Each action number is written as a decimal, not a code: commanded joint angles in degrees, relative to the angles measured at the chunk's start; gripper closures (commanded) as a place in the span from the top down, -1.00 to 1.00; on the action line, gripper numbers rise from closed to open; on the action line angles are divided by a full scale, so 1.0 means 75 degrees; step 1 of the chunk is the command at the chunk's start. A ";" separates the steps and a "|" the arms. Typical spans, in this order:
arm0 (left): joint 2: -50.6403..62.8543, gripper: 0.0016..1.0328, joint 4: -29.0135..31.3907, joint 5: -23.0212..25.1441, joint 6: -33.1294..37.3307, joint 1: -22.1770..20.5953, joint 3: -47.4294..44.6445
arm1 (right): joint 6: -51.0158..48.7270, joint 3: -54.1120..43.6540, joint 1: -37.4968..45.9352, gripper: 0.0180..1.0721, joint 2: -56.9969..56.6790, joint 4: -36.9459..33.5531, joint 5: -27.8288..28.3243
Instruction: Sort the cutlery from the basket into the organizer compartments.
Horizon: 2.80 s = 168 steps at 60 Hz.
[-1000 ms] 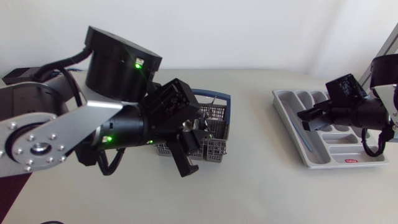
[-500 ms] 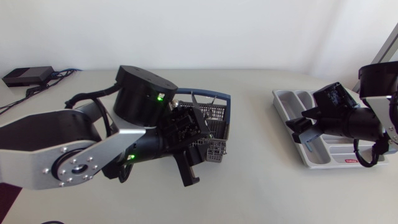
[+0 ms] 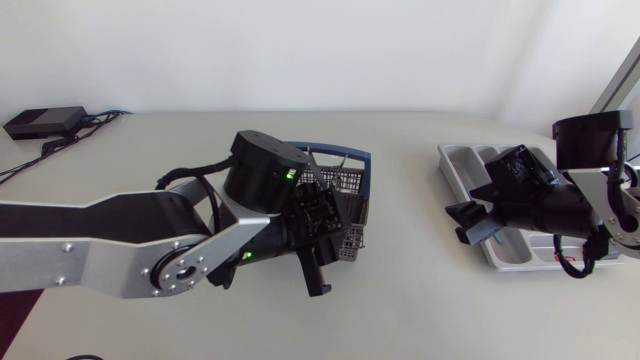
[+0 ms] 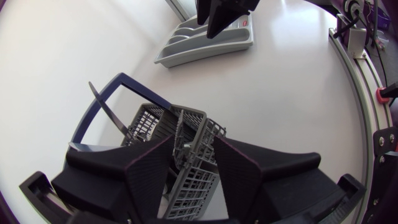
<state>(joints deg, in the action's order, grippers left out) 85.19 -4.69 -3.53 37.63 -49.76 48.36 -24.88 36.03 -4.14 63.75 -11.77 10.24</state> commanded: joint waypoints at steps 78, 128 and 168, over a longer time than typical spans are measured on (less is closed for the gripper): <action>-0.2944 -0.94 0.1270 0.0435 -0.0259 0.0435 0.0595 | 0.0587 0.0012 -0.1581 0.39 -0.0531 -0.0388 -0.0686; -0.3261 -0.94 0.2805 0.3541 -0.3435 0.1923 0.2283 | 0.1103 0.0868 -0.3819 0.44 -0.1984 -0.1149 0.0650; -0.2640 -0.94 0.2758 0.5217 -0.4783 0.2041 0.2224 | 0.2041 0.1653 -0.4018 0.44 -0.0753 -0.0435 0.2361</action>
<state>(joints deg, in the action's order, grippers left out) 64.58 17.54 34.41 3.77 -34.17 64.99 -11.64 46.57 -33.67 55.86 -15.99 27.24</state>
